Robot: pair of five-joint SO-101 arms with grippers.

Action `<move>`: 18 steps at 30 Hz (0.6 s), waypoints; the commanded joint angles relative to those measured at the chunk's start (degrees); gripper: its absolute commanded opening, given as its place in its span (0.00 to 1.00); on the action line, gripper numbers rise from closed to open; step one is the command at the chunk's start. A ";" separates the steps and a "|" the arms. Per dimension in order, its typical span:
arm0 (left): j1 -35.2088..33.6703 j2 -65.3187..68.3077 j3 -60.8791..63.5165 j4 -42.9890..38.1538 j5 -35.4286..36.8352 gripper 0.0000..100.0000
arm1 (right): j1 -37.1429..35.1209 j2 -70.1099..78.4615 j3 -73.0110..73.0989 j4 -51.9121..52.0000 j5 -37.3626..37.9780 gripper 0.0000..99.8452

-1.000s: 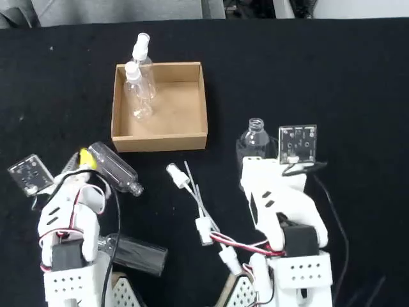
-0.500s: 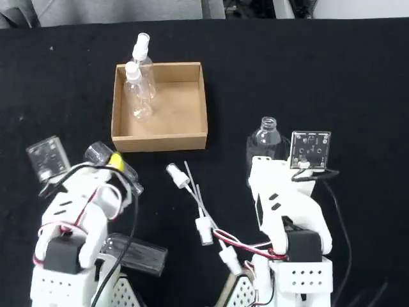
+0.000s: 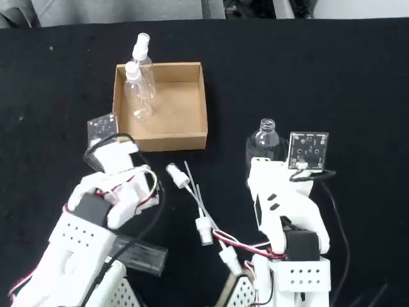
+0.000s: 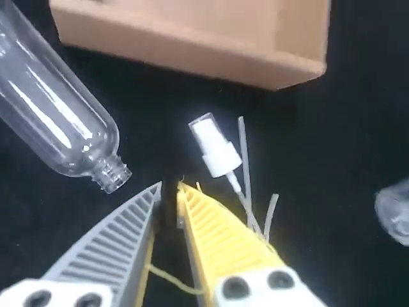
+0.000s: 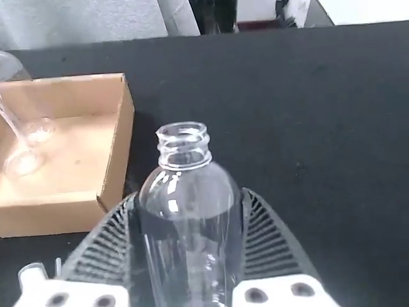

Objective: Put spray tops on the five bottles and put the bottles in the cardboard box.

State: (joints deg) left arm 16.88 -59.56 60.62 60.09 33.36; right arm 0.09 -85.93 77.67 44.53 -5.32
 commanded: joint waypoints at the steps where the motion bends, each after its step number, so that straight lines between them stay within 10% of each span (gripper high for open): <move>1: 0.75 5.19 -3.56 -4.84 1.76 0.03 | 1.93 -1.19 -0.57 -2.29 -0.09 0.01; 18: 2.86 25.85 -17.54 1.58 11.52 0.11 | 2.02 -1.19 -0.40 -2.55 -0.09 0.01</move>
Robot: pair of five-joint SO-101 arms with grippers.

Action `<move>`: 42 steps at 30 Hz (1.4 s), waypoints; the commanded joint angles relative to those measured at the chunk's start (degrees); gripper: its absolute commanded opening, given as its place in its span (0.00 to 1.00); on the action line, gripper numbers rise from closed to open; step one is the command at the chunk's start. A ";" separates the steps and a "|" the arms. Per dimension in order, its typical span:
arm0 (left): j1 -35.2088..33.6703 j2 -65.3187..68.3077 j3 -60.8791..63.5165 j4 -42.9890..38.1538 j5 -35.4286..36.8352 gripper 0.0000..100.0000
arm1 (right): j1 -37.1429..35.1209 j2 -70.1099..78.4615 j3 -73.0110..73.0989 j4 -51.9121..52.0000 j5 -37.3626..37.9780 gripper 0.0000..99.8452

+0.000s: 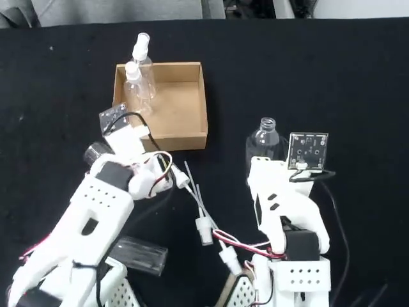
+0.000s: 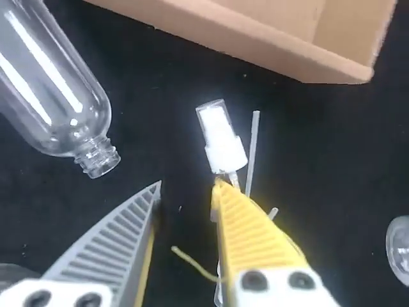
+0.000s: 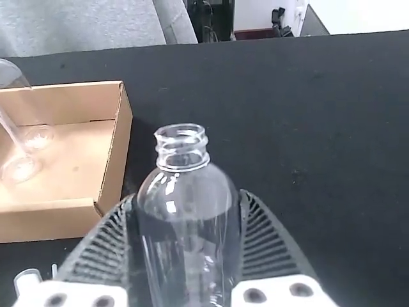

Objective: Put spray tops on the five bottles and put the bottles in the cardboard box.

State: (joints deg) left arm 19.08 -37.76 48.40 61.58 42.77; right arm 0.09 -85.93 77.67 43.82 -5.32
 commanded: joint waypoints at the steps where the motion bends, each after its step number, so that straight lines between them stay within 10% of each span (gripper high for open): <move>1: 0.66 5.36 -5.93 0.09 2.46 0.11 | 2.02 -1.19 -0.40 -1.85 -0.09 0.01; 42: 2.86 39.82 -24.75 -6.33 8.44 0.11 | 1.58 -1.19 -0.66 -1.49 2.11 0.01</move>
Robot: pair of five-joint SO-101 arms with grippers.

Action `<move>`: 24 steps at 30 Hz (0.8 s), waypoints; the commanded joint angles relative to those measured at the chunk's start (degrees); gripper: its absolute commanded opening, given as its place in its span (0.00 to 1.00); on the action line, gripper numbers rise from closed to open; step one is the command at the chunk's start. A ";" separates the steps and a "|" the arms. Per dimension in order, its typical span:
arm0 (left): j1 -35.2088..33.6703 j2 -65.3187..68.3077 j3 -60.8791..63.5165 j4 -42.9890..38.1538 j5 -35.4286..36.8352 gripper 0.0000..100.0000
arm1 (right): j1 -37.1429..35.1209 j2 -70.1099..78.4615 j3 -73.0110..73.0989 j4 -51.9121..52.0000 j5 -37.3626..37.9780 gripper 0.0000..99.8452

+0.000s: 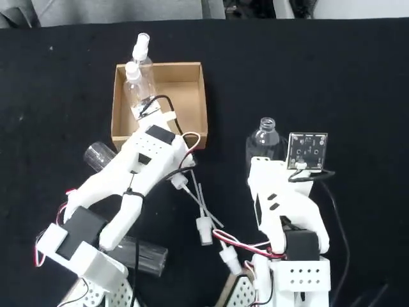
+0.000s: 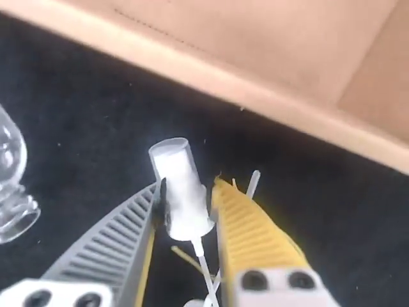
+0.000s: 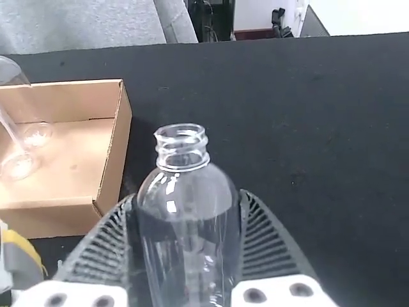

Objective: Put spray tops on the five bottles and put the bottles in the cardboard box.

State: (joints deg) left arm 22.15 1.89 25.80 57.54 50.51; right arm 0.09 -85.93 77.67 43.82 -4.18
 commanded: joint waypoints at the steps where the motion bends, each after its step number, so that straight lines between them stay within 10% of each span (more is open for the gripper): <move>1: -0.31 0.18 -1.98 -2.81 0.70 0.11 | 1.58 -1.19 -0.66 -1.49 1.05 0.01; 24: -2.51 0.26 5.93 -9.41 0.53 0.11 | 1.58 -1.19 -0.66 -1.41 1.14 0.01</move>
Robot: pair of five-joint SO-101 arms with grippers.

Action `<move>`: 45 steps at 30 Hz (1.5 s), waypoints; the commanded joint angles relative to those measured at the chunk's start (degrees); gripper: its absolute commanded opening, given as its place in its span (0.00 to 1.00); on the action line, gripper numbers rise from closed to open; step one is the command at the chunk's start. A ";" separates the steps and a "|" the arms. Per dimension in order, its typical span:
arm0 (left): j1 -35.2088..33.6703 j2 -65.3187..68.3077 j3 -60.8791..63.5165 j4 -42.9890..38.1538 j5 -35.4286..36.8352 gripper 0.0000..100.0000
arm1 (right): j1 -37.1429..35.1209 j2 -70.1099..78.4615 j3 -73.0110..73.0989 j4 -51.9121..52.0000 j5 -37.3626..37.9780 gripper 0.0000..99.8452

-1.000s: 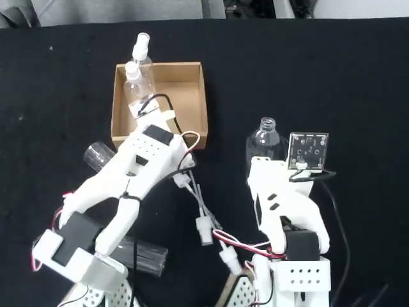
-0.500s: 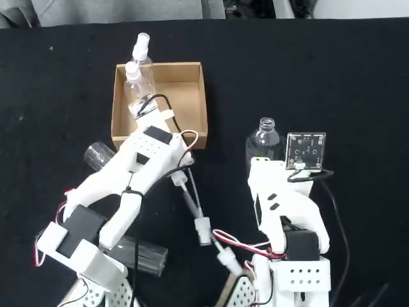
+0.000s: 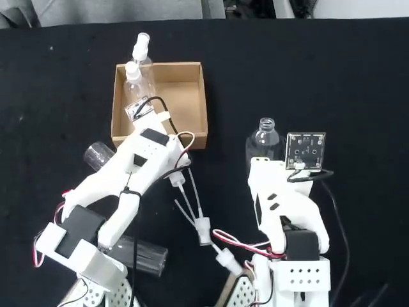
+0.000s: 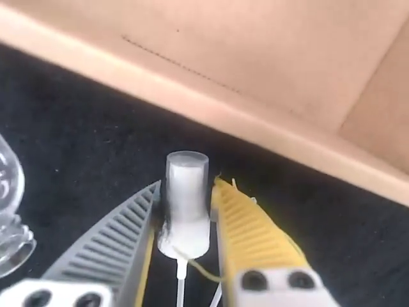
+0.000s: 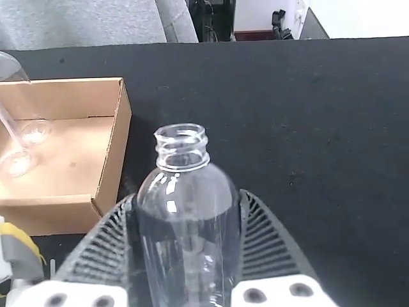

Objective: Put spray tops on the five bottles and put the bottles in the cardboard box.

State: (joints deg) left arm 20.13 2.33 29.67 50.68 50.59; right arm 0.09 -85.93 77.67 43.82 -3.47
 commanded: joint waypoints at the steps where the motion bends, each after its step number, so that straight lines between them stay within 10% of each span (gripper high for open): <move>1: -0.48 -0.18 2.59 -3.25 0.44 0.11 | 1.58 -1.19 -0.66 -1.41 0.44 0.01; 27: -0.48 -1.41 4.09 -3.60 0.62 0.03 | 1.58 -1.19 -0.66 -1.41 0.53 0.01; 45: -1.10 -32.26 16.48 -2.37 0.26 0.03 | 1.58 -1.19 -0.66 -1.41 0.53 0.01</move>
State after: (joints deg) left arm 19.69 -22.37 45.41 48.40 50.77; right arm 0.09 -85.93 77.67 43.82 -3.47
